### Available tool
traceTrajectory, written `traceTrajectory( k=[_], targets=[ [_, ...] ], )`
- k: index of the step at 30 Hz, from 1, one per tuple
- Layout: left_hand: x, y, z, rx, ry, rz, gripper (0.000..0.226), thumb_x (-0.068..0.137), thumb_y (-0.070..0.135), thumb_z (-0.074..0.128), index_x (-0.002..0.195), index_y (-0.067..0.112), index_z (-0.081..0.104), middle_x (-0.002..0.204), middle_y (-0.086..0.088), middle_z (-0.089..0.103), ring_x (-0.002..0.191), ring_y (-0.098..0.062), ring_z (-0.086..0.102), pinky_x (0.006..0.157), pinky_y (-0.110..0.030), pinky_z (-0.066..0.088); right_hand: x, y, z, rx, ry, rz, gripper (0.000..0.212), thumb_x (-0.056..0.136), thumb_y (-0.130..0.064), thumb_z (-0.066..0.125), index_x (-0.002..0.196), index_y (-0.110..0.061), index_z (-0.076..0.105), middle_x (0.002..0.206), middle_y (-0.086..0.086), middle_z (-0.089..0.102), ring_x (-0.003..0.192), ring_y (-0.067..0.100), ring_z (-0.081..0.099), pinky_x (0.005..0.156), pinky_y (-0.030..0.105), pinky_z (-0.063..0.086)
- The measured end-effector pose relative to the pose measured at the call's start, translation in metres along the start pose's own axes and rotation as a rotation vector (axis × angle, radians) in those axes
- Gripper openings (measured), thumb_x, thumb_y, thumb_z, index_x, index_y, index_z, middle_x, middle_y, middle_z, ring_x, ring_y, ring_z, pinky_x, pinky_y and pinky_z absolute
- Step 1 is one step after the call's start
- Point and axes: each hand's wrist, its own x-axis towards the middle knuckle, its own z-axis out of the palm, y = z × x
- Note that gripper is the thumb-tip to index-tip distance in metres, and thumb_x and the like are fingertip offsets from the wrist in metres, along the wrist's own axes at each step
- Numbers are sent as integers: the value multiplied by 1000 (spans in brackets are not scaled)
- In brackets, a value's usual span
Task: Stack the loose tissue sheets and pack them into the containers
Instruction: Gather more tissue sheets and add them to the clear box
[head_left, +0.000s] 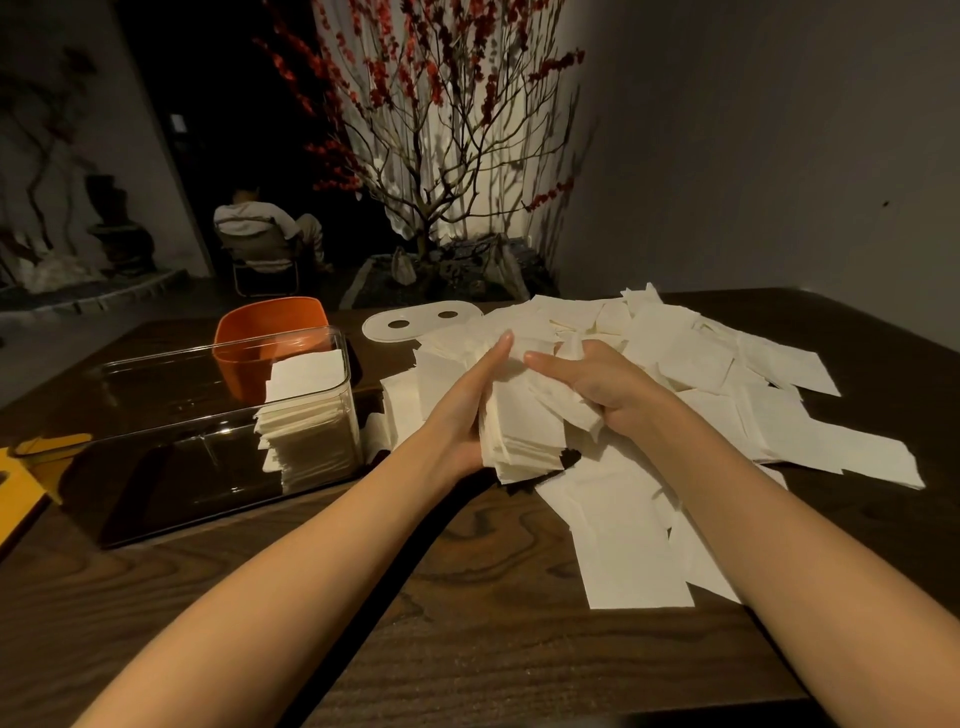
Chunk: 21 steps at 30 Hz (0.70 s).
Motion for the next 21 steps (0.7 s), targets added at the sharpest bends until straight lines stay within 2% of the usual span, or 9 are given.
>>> traceTrajectory(
  k=[3, 7, 9, 12, 14, 16, 18, 21],
  targets=[
    [-2, -2, 1, 47, 44, -5, 13, 88, 21, 59, 96, 13, 65, 77, -14, 70, 82, -30, 64, 71, -41, 50, 2, 0, 2, 19, 3, -48, 52, 86, -46, 65, 126, -16, 48, 94, -3, 59, 82, 12, 56, 63, 26, 45],
    [-4, 0, -1, 50, 135, -15, 7, 89, 17, 51, 85, 10, 52, 75, -14, 61, 76, -27, 56, 65, -36, 44, 4, -1, 0, 27, -9, 6, 55, 90, -52, 57, 129, -15, 48, 113, 4, 61, 101, 22, 59, 85, 35, 50],
    [-3, 0, -2, 48, 146, -2, 7, 87, 17, 51, 86, 12, 46, 83, -13, 54, 77, -25, 54, 64, -36, 43, 2, -3, -3, 148, -39, 30, 39, 92, -43, 57, 118, -14, 60, 114, 9, 63, 100, 23, 60, 81, 34, 48],
    [-3, 1, -4, 15, 129, 9, 8, 88, 17, 48, 93, 10, 50, 87, -14, 58, 79, -25, 57, 69, -37, 45, 1, -5, -11, 509, -106, 77, 14, 94, -25, 56, 99, -14, 63, 90, 7, 62, 83, 18, 58, 70, 29, 47],
    [-4, 0, -2, -17, 110, -8, 14, 89, 18, 46, 96, 7, 52, 88, -15, 60, 81, -24, 58, 73, -39, 45, 1, -4, -15, 727, -182, 126, 15, 91, -19, 54, 102, -10, 59, 80, 8, 57, 67, 15, 53, 54, 24, 47],
    [-6, 0, 0, 4, 106, -16, 13, 91, 18, 46, 88, 7, 52, 78, -14, 61, 76, -23, 57, 70, -37, 44, 3, -2, -14, 846, -228, 153, 20, 89, -19, 52, 105, -8, 56, 77, 9, 54, 58, 13, 49, 45, 21, 44],
    [-6, -1, 1, 61, 111, -26, 13, 90, 20, 47, 84, 9, 50, 68, -12, 62, 71, -21, 56, 66, -35, 43, 4, -1, -10, 921, -252, 173, 21, 87, -19, 52, 103, -7, 56, 76, 9, 52, 56, 13, 47, 46, 20, 43],
    [-5, -1, 2, 156, 153, -30, 11, 88, 22, 51, 86, 12, 48, 78, -12, 55, 72, -23, 54, 63, -34, 43, 3, -1, -2, 1029, -281, 178, 18, 88, -16, 47, 102, -8, 55, 75, 8, 50, 60, 13, 46, 51, 21, 41]
  ],
)
